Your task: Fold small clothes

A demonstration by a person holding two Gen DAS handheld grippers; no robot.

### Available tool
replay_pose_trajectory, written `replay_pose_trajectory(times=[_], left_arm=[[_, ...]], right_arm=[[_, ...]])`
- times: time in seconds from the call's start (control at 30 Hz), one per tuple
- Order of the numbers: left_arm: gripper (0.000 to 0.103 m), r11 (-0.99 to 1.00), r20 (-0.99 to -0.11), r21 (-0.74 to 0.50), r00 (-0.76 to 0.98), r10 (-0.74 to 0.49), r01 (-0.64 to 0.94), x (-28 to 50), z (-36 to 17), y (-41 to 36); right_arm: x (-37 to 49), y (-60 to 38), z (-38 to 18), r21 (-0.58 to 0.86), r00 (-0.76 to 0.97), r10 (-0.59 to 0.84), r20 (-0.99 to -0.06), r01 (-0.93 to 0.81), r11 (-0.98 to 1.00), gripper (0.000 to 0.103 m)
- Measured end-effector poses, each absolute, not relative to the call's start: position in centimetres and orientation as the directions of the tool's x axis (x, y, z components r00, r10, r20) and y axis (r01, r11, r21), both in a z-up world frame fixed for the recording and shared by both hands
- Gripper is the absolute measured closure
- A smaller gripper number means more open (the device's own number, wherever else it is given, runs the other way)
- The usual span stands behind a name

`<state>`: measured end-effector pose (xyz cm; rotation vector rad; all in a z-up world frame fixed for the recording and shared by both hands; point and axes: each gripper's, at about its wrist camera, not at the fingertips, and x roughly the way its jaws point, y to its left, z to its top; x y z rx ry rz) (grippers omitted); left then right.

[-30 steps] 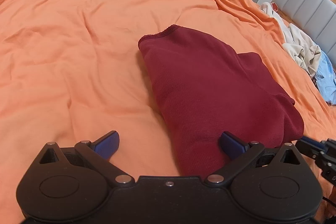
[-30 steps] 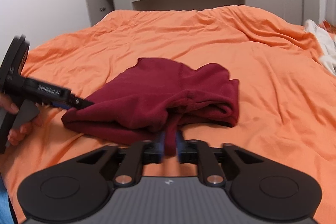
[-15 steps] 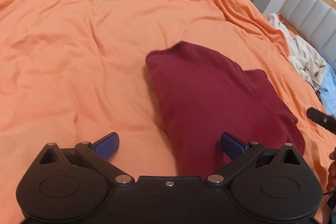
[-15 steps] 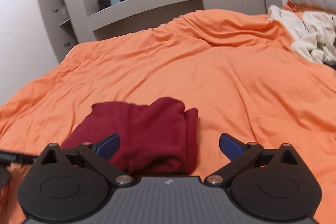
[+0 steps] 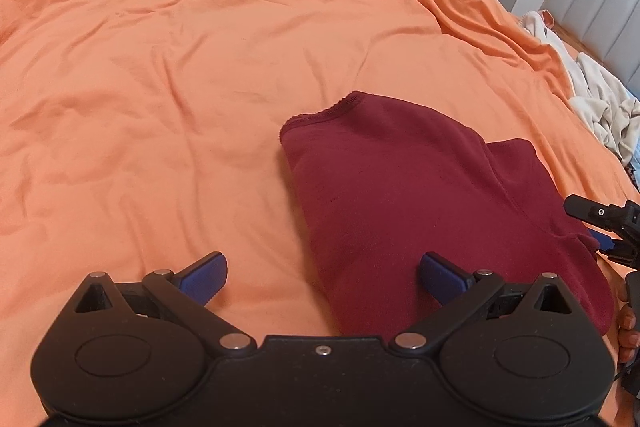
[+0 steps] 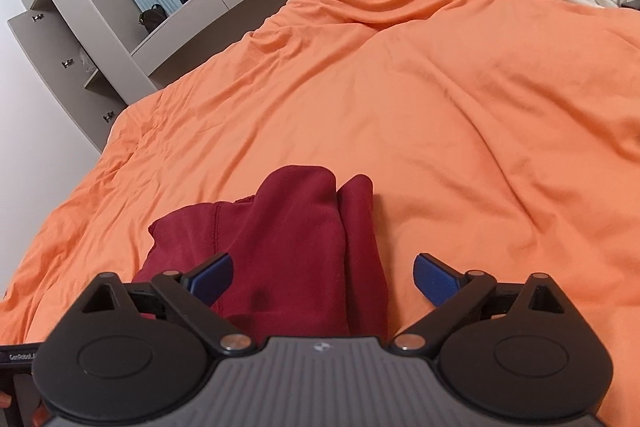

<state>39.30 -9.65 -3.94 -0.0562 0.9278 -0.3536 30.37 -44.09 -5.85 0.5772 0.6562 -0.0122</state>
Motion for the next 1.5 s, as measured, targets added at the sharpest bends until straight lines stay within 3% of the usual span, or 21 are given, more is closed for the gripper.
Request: replay_pose_trajectory(times=[0.53,0.7,1.1,1.5], left_arm=[[0.0,0.936,-0.793,-0.216,0.509,-0.335,0.279,40.2,-5.3,-10.4],[0.0,0.933,-0.796,-0.239,0.496,-0.346,0.268,40.3,-6.4,-10.2],[0.0,0.907,-0.731,-0.328,0.536,-0.422,0.266,39.5,-8.7,-8.7],[0.0,0.908,-0.731,-0.322,0.54,-0.418,0.268,39.5,-8.7,-8.8]], right_arm=[[30.7,-43.3,-6.9,0.49,0.77,0.172,-0.614,0.201,0.849,0.004],[30.5,-43.0,-7.1,0.468,0.776,0.146,-0.613,0.209,0.859,0.02],[30.6,-41.3,-6.6,0.34,0.773,0.095,-0.628,0.162,0.926,0.03],[30.4,-40.7,-6.5,0.288,0.774,0.084,-0.627,0.131,0.949,0.039]])
